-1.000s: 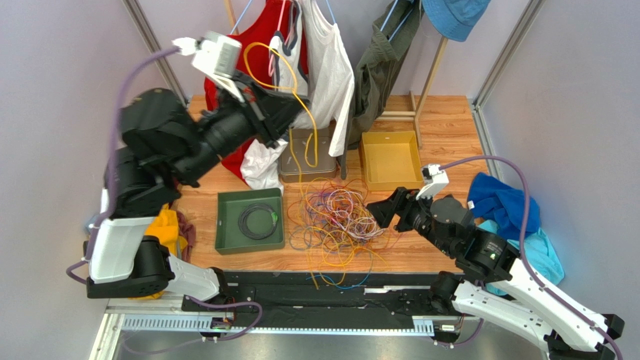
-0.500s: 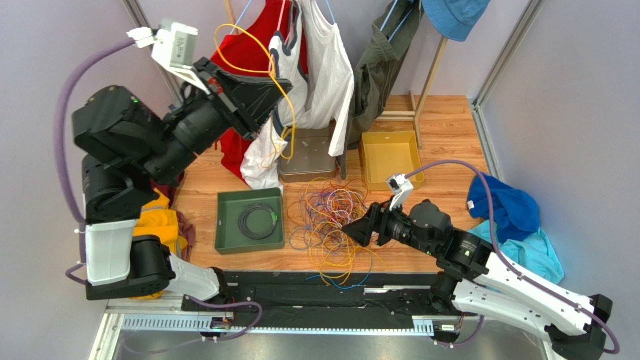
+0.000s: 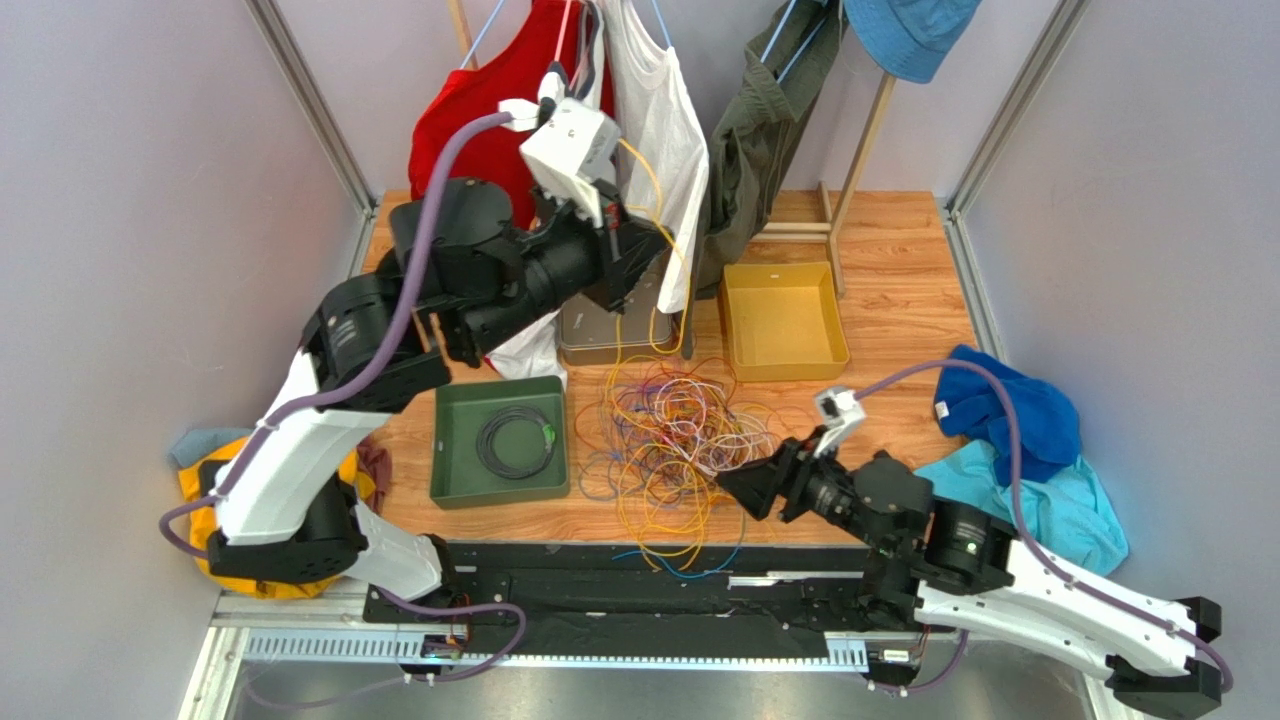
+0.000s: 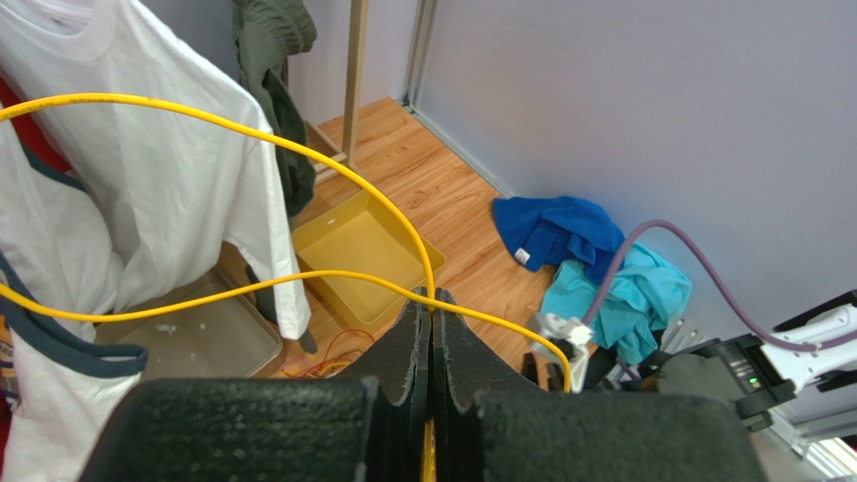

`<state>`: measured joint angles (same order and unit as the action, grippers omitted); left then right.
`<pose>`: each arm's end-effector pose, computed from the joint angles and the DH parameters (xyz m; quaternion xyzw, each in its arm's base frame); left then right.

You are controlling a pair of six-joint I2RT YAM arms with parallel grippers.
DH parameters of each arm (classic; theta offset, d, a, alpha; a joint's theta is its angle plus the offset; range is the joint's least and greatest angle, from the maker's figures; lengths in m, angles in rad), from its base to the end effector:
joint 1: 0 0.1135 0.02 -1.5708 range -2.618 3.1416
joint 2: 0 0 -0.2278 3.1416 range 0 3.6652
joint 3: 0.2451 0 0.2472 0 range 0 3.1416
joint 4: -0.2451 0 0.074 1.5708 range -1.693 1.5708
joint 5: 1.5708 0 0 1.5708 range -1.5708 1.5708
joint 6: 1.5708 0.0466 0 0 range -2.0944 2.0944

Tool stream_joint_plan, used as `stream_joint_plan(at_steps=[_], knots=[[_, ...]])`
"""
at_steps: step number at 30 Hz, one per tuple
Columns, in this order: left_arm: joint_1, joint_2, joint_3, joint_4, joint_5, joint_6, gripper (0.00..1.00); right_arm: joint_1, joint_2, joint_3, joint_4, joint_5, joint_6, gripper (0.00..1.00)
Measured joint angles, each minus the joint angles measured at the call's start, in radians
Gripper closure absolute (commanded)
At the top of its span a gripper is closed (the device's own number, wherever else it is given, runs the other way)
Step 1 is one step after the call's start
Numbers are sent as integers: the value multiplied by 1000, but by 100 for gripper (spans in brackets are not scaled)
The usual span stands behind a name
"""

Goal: Untangle the cables

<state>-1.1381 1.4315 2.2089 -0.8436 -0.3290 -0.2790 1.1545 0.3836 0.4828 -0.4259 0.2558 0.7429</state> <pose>0.1122 -0.2071 0.5422 0.1982 0.7014 -0.3479 0.5896 0.0732 0.1363 0.2440 -0.0920 0.8042 0.4093 0.4210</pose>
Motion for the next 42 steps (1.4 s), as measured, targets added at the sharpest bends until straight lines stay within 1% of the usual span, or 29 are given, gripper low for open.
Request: stream_joint_plan(at_steps=[2, 4, 7, 12, 15, 19, 21, 25, 28, 32, 36, 39, 42], knots=[[2, 45, 28, 23, 5, 16, 100, 17, -74, 16, -71, 90, 49, 38], [14, 100, 59, 39, 14, 25, 100, 17, -104, 52, -159, 175, 100, 36], [51, 208, 114, 79, 59, 27, 100, 17, -109, 123, -280, 291, 174, 35], [146, 357, 124, 159, 175, 14, 100, 17, -111, 166, -370, 399, 230, 36], [183, 448, 148, 215, 235, 15, 100, 17, -122, 166, -406, 418, 241, 36], [209, 594, 290, 264, 314, 4, 100, 17, -197, 156, -430, 438, 256, 36], [219, 636, 325, 295, 341, -5, 100, 17, -257, 143, -445, 454, 261, 37], [250, 661, 325, 375, 381, -29, 100, 17, -343, 130, -472, 477, 264, 37], [279, 670, 324, 425, 399, -51, 100, 17, -355, 128, -481, 480, 267, 37], [323, 720, 319, 523, 411, -76, 100, 17, -355, 119, -497, 476, 275, 37], [348, 833, 322, 607, 428, -84, 100, 17, -355, 118, -502, 472, 280, 37], [351, 953, 327, 627, 448, -95, 100, 17, -354, 118, -503, 471, 281, 37], [347, 1033, 300, 631, 473, -114, 100, 17, -348, 117, -505, 473, 280, 37]])
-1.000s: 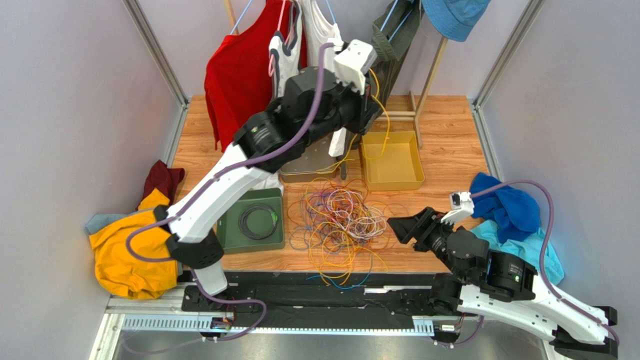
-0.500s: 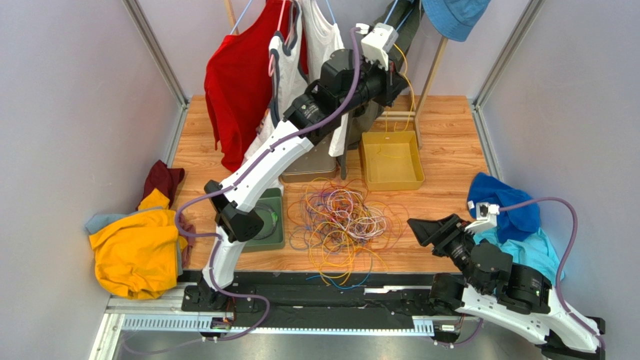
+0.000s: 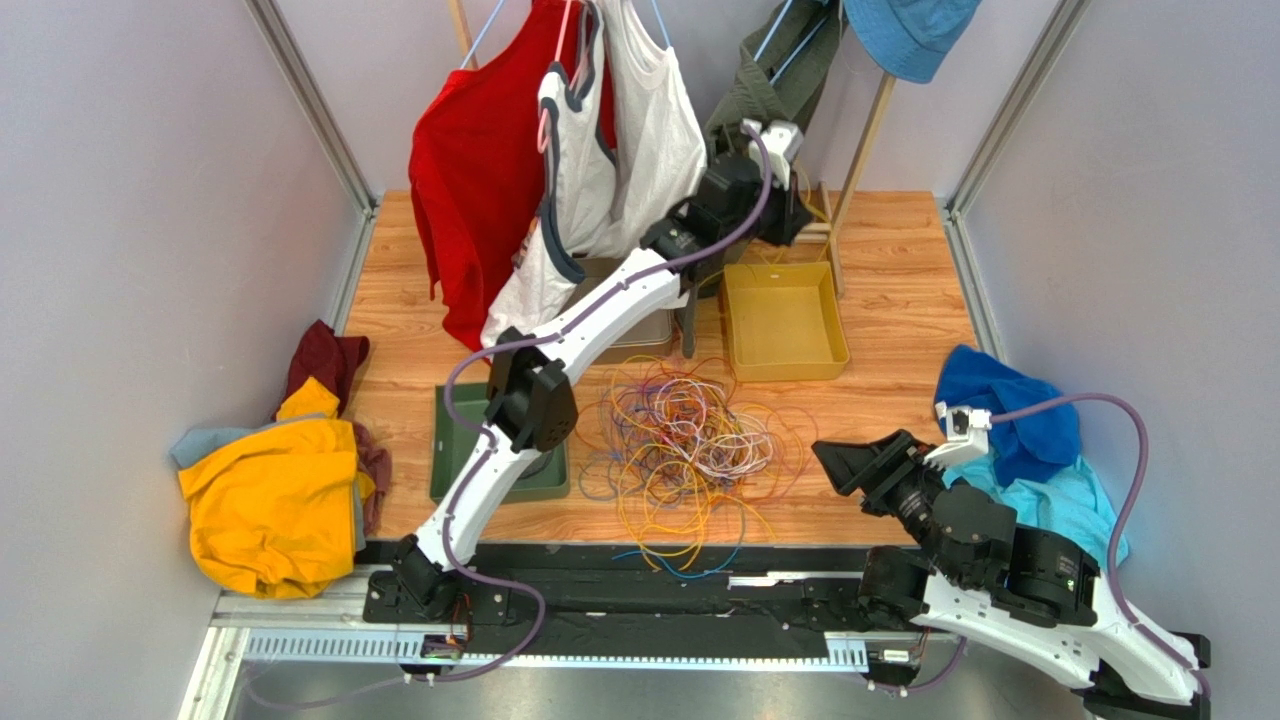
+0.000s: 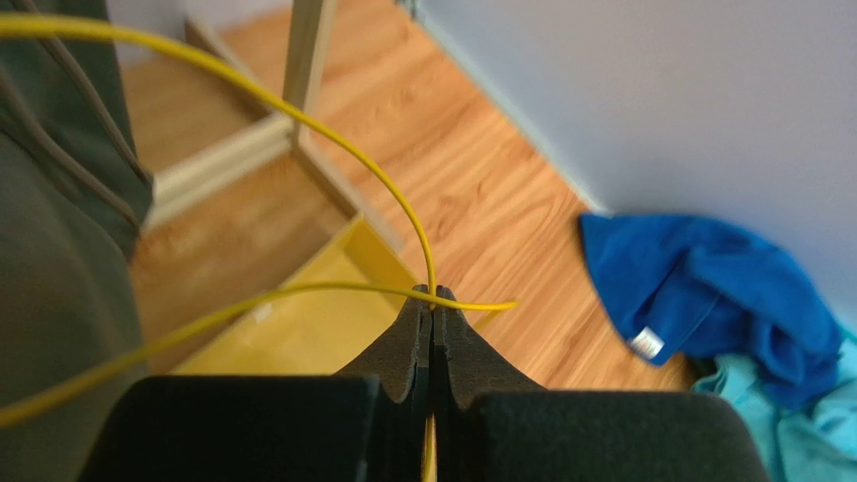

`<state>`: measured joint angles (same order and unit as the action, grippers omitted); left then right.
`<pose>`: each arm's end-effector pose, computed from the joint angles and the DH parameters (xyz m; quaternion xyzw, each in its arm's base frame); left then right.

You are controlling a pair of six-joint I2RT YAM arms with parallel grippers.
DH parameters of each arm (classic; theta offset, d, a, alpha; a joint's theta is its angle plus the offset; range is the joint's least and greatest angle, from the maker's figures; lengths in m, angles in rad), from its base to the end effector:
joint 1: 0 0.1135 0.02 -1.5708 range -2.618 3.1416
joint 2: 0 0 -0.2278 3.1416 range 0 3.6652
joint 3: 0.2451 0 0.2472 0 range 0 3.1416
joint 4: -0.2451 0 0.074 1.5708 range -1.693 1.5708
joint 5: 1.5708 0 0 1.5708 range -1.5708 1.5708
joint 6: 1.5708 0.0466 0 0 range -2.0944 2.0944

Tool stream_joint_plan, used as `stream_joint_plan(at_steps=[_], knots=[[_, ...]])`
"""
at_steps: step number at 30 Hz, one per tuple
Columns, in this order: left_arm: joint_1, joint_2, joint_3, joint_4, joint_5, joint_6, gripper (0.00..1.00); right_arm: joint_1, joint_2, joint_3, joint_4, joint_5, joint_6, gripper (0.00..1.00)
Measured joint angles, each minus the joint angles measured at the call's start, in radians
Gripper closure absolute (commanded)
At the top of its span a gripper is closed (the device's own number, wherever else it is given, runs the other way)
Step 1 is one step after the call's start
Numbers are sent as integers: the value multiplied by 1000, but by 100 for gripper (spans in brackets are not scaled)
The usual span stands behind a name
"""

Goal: Untangle the cables

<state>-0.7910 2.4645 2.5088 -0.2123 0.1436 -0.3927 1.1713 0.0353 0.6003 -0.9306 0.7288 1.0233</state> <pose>0.3840 -0.3978 0.3067 0.1961 0.7378 -0.4046 0.5036 0.0536 0.0472 0.2617 0.1445 0.7826 0.3374 0.5028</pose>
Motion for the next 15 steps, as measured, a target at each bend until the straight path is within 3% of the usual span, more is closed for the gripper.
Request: stream_joint_plan(at_steps=[6, 15], knots=[[-1, 37, -75, -6, 35, -21, 100, 0, 24, -16, 6, 3, -3, 37], [-13, -71, -75, -4, 30, -7, 100, 0, 40, -31, 16, 3, -3, 37]])
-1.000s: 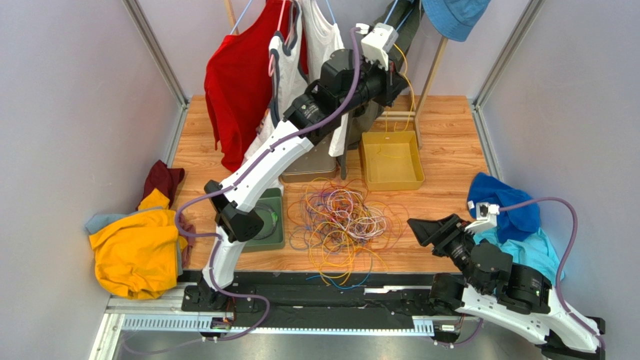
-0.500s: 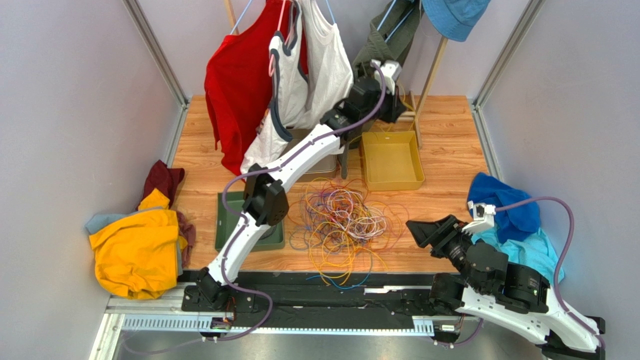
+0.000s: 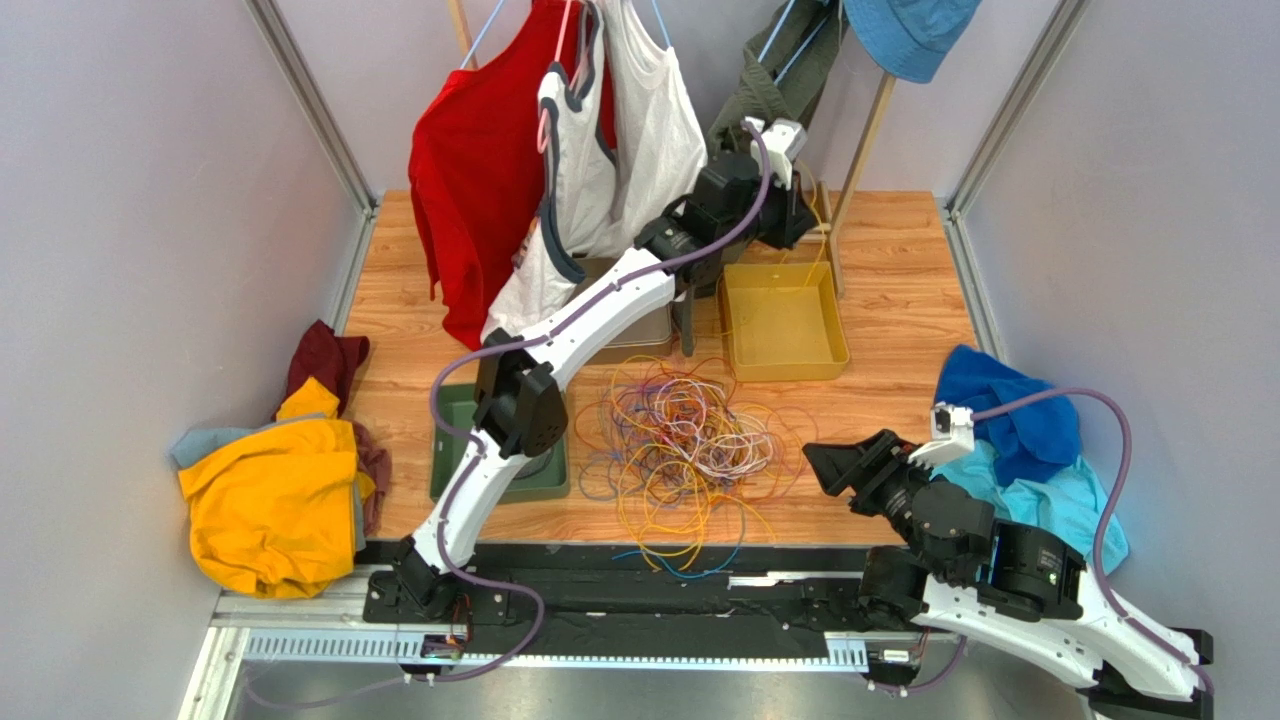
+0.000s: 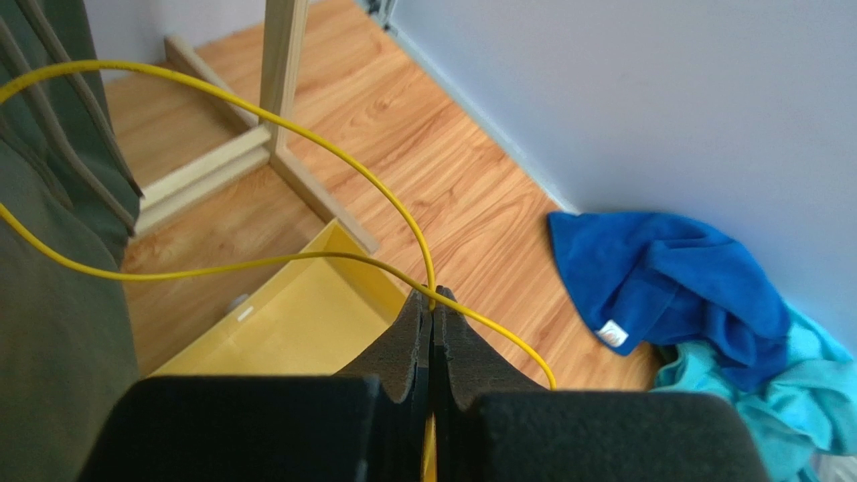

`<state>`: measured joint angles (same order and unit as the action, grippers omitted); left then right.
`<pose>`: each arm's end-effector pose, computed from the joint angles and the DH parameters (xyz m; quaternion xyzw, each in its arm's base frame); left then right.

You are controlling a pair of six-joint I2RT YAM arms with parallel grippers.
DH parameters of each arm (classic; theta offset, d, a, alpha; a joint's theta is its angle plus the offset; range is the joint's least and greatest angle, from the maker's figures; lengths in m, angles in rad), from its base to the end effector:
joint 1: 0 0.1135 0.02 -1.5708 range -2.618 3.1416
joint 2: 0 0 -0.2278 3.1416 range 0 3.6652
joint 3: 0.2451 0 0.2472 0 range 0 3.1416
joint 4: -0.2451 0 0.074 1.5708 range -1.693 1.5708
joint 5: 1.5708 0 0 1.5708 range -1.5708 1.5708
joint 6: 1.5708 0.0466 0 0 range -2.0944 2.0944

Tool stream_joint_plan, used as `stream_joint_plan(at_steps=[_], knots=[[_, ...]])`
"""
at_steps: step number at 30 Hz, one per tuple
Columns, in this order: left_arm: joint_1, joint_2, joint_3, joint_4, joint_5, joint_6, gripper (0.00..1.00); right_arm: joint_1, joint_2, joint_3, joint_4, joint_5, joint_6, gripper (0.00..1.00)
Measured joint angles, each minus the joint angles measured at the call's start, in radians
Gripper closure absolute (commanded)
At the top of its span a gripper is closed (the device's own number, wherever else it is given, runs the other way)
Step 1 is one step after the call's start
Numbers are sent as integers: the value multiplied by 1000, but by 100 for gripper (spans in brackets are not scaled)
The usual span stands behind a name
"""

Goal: Untangle the cables

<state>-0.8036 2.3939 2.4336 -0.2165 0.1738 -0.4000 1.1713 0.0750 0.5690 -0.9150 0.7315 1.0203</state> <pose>0.3706 -0.3960 0.3168 0.2077 0.7372 -0.4169 0.4895 0.0577 0.0567 0.2527 0.1348 0.7962 0.3143 0.4992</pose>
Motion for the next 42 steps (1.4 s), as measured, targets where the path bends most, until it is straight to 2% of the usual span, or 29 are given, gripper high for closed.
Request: stream_joint_plan(at_steps=[11, 17, 42], knots=[[-47, -203, 108, 22, -24, 43, 100, 0, -12, 0, -8, 2, 0, 37], [-53, -225, 127, 42, -37, 51, 100, 0, -18, 2, -24, 5, 0, 37], [-6, 48, 123, 71, -13, -35, 100, 0, -47, 3, -51, 38, 1, 36]])
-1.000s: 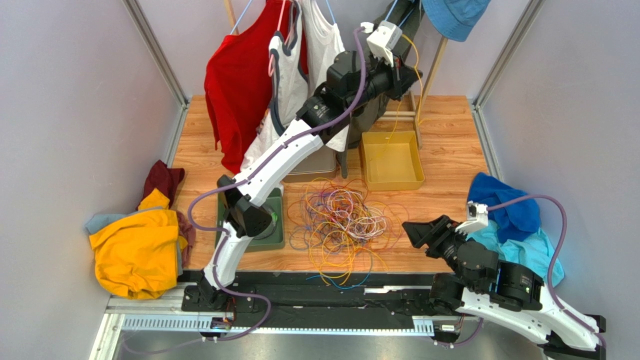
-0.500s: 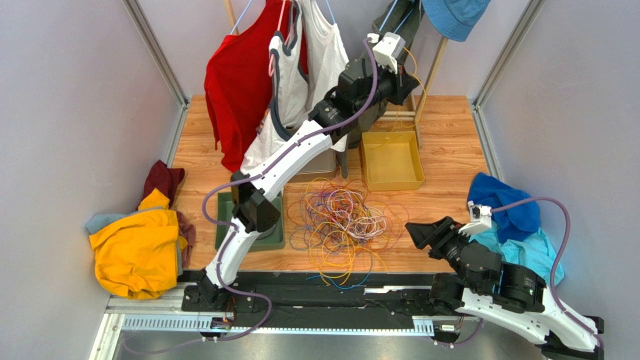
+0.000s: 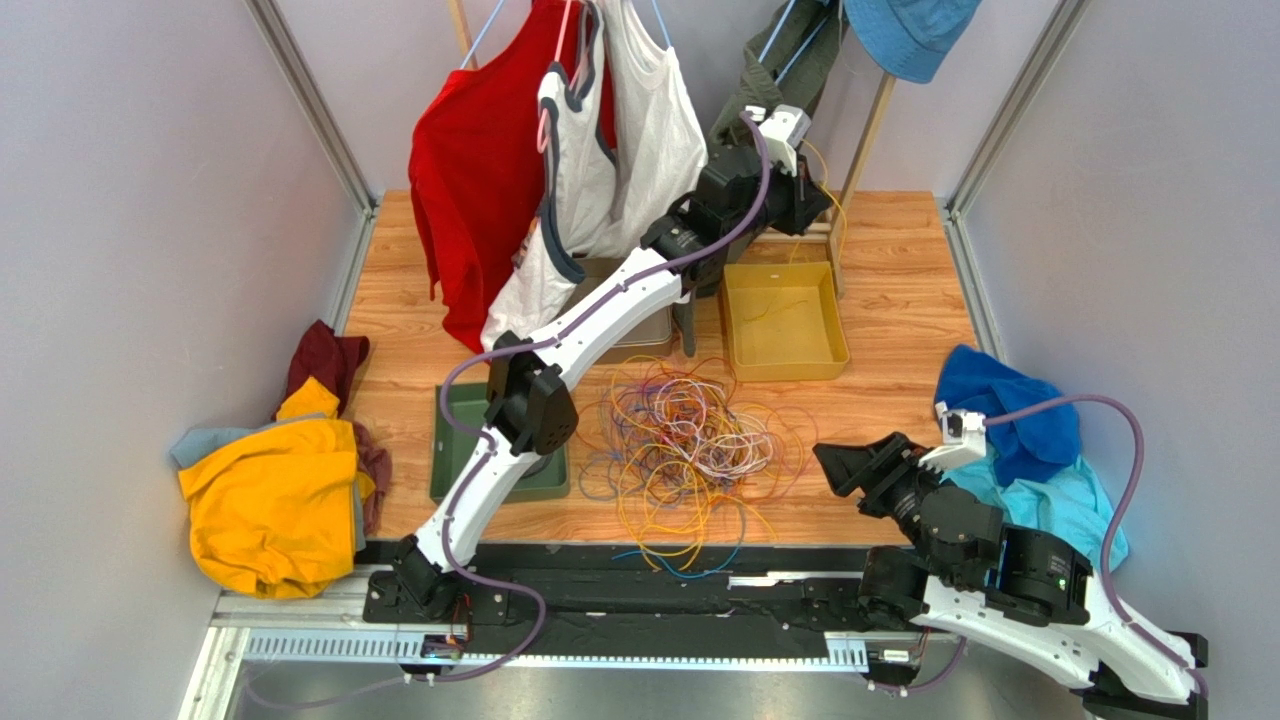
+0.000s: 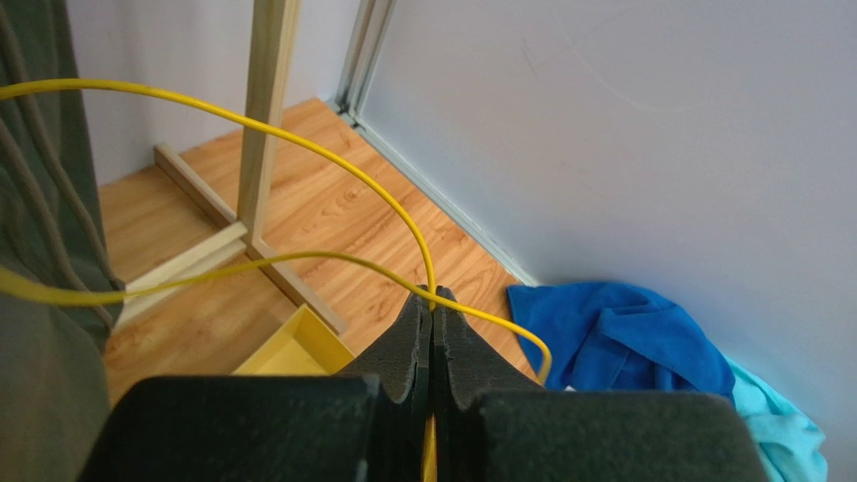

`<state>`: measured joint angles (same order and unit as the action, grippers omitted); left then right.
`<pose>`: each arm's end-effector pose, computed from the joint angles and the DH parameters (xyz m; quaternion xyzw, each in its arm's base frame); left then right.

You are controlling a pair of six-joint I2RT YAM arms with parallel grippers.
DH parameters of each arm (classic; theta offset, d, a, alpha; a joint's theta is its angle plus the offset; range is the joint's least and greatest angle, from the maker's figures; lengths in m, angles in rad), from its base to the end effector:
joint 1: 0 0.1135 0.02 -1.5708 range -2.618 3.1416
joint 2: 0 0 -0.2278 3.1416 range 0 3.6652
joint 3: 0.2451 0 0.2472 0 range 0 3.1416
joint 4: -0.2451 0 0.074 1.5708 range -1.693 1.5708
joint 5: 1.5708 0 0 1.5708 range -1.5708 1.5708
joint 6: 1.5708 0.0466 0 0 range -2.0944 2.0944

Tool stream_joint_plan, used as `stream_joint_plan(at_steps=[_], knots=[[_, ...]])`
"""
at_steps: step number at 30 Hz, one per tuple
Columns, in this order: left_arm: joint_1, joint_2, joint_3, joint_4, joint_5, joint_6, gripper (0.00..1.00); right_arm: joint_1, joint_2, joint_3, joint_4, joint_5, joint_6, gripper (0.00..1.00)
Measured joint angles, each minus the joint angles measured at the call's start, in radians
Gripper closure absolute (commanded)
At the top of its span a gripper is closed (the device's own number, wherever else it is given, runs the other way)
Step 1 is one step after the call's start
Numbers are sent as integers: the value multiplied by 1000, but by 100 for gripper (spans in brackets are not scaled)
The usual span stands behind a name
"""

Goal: Untangle the cables

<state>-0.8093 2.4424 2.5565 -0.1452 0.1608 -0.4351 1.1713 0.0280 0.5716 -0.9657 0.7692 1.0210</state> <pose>0.3711 -0.4001 0.3433 0.1881 0.6928 -0.4512 0.5302 0.0550 0.0469 0.2512 0.1448 0.7913 0.3040 0.5103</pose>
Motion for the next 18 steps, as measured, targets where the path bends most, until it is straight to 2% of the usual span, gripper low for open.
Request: stream_joint_plan(at_steps=[3, 6, 7, 10, 13, 14, 18], knots=[[-2, 17, -23, 8, 9, -13, 100, 0, 0, 1, 0, 2, -2, 36], [-3, 35, -42, 4, 11, -17, 80, 0, 0, 5, -2, 4, -4, 36], [-3, 40, -51, 0, 11, -18, 64, 0, 0, 7, -2, 5, -4, 36], [-3, 42, -94, -12, 8, -29, 50, 0, 0, 9, -3, 5, -4, 36], [-3, 42, -121, -29, -7, -30, 44, 0, -1, 10, -3, 5, -4, 36], [-3, 42, -124, -36, -11, -30, 31, 0, -2, 10, -3, 5, -4, 36], [-3, 34, -154, -47, -37, -21, 30, 0, -5, 10, -3, 5, -4, 36]])
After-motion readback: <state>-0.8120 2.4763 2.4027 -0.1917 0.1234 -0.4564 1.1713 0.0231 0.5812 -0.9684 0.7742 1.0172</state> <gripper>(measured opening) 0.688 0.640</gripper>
